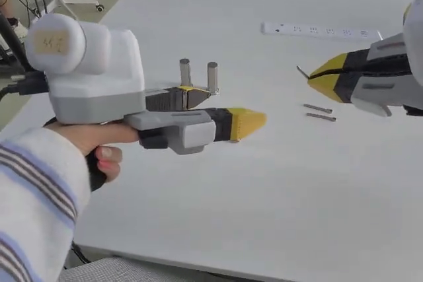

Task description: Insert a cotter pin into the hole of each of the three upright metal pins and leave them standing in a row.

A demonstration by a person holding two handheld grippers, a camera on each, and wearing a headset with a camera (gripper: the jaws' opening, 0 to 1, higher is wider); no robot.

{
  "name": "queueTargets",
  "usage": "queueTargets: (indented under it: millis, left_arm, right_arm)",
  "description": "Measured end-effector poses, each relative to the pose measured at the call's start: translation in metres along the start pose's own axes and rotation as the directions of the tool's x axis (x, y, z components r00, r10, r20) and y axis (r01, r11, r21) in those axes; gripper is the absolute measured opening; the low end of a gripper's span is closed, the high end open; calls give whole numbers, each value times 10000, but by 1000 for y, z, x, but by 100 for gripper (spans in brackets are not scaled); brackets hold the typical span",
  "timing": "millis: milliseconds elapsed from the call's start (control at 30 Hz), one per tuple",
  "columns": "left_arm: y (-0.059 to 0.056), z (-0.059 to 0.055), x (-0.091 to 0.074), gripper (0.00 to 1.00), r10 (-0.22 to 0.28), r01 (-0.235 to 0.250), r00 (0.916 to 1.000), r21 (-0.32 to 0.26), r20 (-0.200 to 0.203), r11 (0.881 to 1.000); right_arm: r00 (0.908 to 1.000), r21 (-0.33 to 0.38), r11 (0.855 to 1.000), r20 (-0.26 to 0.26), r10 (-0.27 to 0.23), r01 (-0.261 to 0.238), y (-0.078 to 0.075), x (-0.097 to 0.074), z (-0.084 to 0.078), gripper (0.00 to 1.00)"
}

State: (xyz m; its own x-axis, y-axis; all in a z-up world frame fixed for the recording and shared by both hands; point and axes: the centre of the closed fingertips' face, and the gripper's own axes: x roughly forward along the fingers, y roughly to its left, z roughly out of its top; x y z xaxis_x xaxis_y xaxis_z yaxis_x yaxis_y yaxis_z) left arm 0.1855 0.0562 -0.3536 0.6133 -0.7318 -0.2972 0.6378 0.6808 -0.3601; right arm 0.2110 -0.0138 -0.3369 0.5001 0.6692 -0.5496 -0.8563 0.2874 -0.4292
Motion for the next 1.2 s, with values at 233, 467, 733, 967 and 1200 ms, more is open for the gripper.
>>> queueTargets:
  millis: [233, 467, 733, 967, 1200]
  left_arm:
    - [-13, 6, 10, 51, -522, 522, 9986, -1, -45, 9986]
    - [-22, 12, 17, 38, -1076, 1087, 9940, -603, 215, 9922]
    - [-24, 11, 24, 20, -1210, 1197, 9926, -931, -76, 9884]
    - [-29, 10, 30, 18, -1408, 1369, 9894, -921, -366, 9863]
    - [-35, 9, 34, 12, -1548, 1500, 9868, -930, -470, 9843]
  right_arm:
    - [9998, -385, 9991, -5, -182, 181, 12, 6, 2, 0]
    - [9996, -326, 9993, 195, -197, 204, 21, 10, 6, 0]
    - [9991, -425, 9984, 225, -367, 376, 24, 10, 8, 0]
    - [9990, -1010, 9939, 163, -426, 440, 29, 10, 9, 0]
    - [9990, -1524, 9873, 40, -443, 444, 33, 9, 10, 0]
